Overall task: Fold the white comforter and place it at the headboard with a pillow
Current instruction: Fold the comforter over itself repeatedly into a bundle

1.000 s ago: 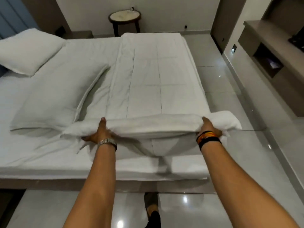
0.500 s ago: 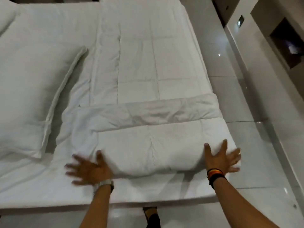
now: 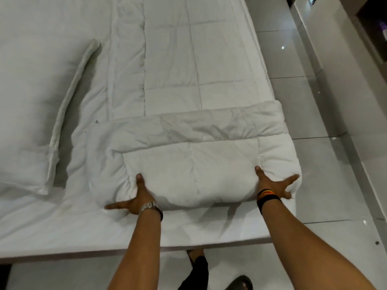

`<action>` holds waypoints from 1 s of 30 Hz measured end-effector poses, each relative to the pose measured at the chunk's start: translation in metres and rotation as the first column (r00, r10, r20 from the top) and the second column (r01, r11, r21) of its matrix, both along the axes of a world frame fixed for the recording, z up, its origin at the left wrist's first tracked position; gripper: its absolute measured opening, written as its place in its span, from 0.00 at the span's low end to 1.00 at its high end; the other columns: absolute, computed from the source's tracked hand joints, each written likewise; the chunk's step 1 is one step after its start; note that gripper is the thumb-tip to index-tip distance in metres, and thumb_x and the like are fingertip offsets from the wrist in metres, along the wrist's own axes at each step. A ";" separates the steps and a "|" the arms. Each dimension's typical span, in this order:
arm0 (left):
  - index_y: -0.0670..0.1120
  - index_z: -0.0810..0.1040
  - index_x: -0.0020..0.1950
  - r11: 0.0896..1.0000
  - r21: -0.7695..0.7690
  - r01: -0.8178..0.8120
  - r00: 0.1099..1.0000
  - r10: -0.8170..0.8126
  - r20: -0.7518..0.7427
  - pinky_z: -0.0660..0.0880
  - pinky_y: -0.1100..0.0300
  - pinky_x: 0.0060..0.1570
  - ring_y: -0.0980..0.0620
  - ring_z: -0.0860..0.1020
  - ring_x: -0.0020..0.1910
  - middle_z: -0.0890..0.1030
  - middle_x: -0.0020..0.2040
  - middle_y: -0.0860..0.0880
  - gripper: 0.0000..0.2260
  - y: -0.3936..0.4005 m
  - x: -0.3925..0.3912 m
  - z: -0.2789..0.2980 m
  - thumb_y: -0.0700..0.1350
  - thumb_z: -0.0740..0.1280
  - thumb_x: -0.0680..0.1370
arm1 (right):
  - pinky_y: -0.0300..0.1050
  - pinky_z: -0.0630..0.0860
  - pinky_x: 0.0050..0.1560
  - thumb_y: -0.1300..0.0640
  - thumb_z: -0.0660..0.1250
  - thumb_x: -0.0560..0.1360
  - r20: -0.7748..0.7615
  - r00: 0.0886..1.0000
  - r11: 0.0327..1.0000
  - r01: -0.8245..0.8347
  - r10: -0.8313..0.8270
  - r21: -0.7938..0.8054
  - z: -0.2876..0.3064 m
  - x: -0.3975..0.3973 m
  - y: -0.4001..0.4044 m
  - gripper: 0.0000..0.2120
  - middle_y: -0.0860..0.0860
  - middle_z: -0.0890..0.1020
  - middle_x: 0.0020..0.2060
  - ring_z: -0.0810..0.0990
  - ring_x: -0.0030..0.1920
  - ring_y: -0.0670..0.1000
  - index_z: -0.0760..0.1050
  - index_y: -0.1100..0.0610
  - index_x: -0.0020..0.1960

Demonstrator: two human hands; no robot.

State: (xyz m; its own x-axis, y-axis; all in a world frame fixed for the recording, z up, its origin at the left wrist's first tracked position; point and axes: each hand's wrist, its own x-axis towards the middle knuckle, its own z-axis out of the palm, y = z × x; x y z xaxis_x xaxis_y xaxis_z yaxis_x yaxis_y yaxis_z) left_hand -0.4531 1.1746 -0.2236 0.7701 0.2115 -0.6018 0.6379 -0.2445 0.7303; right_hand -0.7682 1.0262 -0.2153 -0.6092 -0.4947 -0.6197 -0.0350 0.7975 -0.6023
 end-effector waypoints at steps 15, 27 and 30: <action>0.68 0.51 0.83 0.992 -0.092 0.086 0.982 -0.068 0.179 0.72 0.48 0.65 0.40 0.79 0.64 0.76 0.70 0.42 0.54 0.116 -0.056 0.086 0.45 0.83 0.69 | 0.39 0.59 0.68 0.58 0.83 0.66 0.151 0.980 0.928 -0.067 0.130 -0.366 0.059 -0.061 0.106 0.56 0.49 0.65 0.79 0.68 0.76 0.55 0.53 0.44 0.83; 0.66 0.42 0.84 0.985 0.126 0.122 0.991 -0.126 0.031 0.68 0.35 0.71 0.31 0.72 0.72 0.64 0.79 0.32 0.58 0.319 -0.141 0.108 0.48 0.83 0.71 | 0.65 0.68 0.69 0.59 0.82 0.69 0.176 0.984 1.000 -0.010 0.015 -0.028 0.085 -0.134 0.325 0.54 0.64 0.59 0.79 0.70 0.70 0.70 0.52 0.39 0.82; 0.63 0.40 0.84 0.990 0.066 0.125 0.989 -0.130 0.075 0.67 0.35 0.73 0.32 0.70 0.74 0.61 0.81 0.33 0.58 0.285 -0.119 0.137 0.47 0.82 0.72 | 0.63 0.66 0.71 0.52 0.77 0.74 0.296 0.936 0.976 0.212 -0.190 -0.044 0.122 -0.107 0.292 0.49 0.60 0.55 0.81 0.67 0.73 0.67 0.50 0.46 0.83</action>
